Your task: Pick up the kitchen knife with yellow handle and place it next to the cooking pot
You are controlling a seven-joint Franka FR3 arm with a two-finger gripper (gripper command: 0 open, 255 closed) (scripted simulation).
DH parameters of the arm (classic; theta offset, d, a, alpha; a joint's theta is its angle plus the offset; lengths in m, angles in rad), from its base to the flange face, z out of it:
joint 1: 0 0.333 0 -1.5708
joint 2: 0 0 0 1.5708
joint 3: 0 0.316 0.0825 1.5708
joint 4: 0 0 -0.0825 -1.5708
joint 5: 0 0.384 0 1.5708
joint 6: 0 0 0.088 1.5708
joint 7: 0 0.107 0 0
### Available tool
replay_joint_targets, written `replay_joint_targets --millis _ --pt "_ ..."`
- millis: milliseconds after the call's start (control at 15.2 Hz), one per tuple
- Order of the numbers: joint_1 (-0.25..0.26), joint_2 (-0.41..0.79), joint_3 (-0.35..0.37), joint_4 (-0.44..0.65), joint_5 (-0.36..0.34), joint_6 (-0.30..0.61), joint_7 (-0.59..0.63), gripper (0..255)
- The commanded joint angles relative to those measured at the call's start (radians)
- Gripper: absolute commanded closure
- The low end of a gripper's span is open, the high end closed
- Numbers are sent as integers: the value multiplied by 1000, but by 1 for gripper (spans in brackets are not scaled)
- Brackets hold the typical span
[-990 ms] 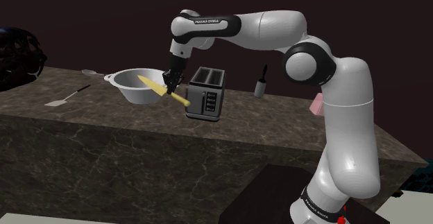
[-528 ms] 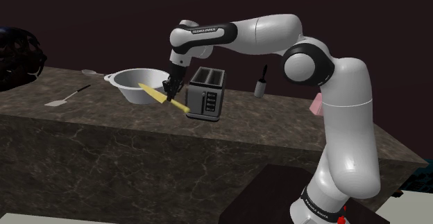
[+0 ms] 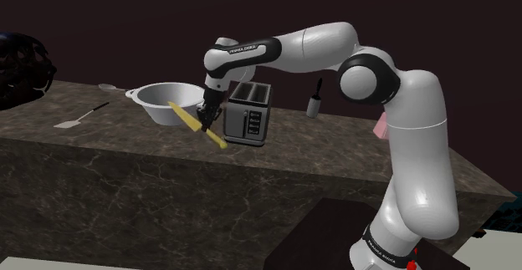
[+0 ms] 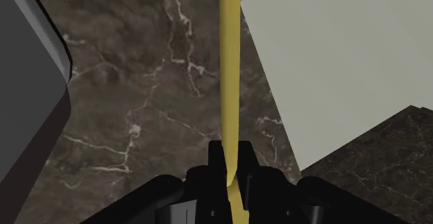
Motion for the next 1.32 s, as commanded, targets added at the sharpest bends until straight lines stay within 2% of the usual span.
replay_joint_targets --millis 0,594,1122,1188,1254 --pt "0 8 1 -17 4 23 -8 255" --pt "-1 51 9 -70 24 115 -40 255" --pt "-1 51 9 -70 24 115 -40 255" --pt "-2 56 8 -59 24 110 -39 0" --pt "0 55 9 -61 24 111 -37 0"
